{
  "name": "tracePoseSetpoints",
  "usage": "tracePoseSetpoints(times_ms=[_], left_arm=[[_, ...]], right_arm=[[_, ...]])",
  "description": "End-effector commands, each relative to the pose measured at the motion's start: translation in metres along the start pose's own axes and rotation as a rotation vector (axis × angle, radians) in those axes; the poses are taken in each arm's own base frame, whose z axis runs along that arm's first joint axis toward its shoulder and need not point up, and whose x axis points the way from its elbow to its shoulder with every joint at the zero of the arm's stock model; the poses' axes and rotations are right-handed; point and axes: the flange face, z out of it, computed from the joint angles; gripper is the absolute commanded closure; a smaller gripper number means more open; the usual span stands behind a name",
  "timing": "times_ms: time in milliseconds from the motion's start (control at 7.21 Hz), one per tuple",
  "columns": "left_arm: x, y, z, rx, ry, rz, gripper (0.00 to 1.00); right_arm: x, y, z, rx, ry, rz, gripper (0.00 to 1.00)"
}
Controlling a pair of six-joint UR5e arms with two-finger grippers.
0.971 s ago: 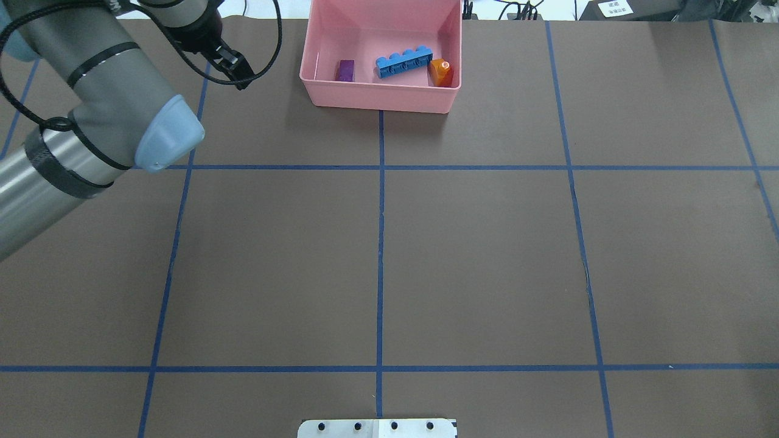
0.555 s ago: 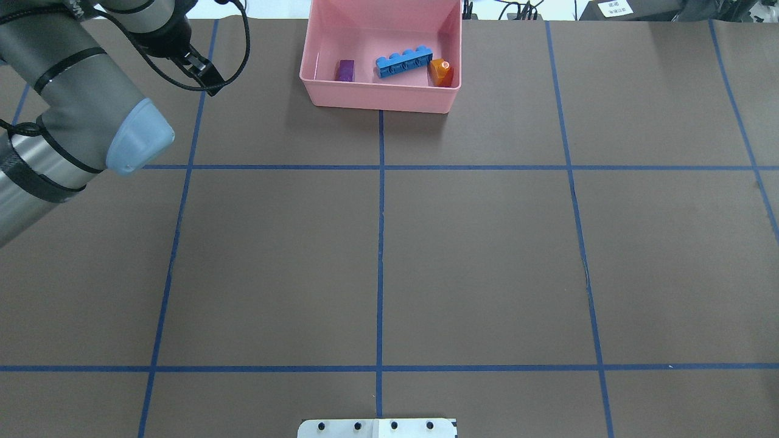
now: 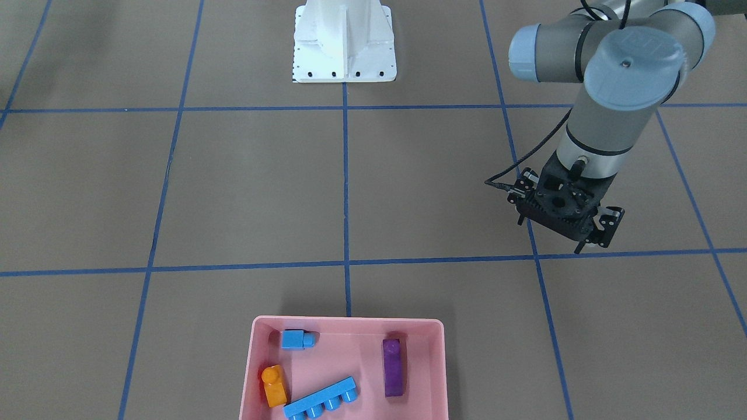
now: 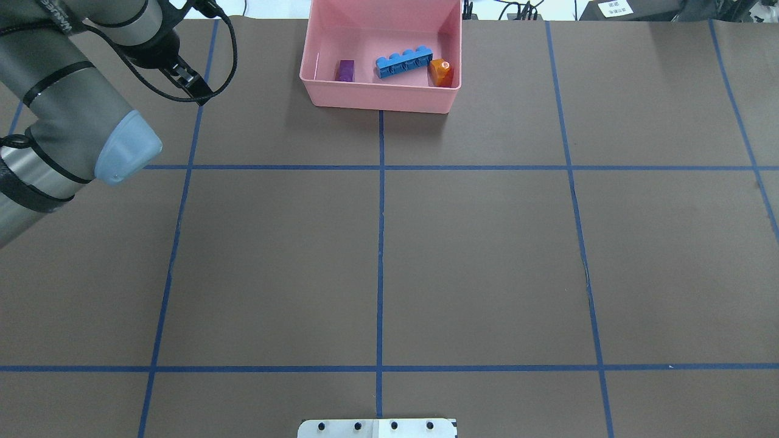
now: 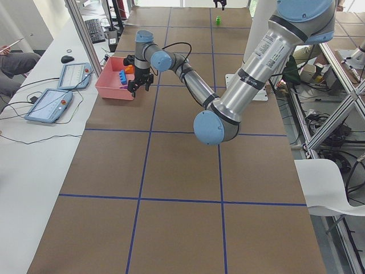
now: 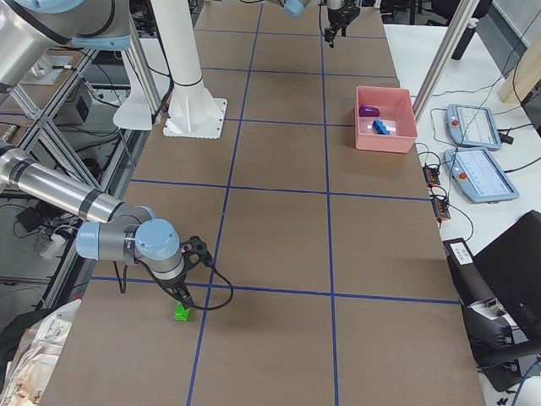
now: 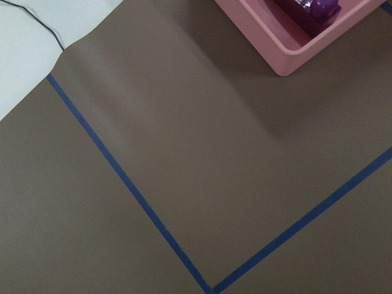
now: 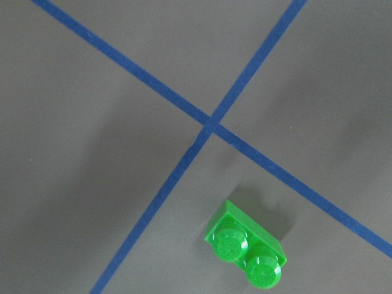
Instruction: Put all blocks into box
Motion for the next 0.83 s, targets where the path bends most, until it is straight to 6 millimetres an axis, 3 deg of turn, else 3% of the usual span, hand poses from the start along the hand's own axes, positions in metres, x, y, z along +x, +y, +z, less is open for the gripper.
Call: tracePoseSetpoints(times_ms=[0,277,416,693], left_arm=[[0.000,0.003,-0.002,0.005,-0.001,0.002,0.00],[0.001,0.021,-0.007,0.014,0.001,0.003,0.00],[0.003,0.026,-0.012,0.023,0.002,0.006,0.00],[0.005,0.029,-0.017,0.032,0.003,0.005,0.00]], right_arm=[[-0.009,-0.020,-0.016,0.168,0.040,0.349,0.02],[-0.011,-0.009,-0.015,0.197,0.046,0.671,0.04],[-0.012,-0.013,-0.020,0.235,0.047,0.808,0.04],[-0.007,-0.007,-0.018,0.246,0.103,0.882,0.04]])
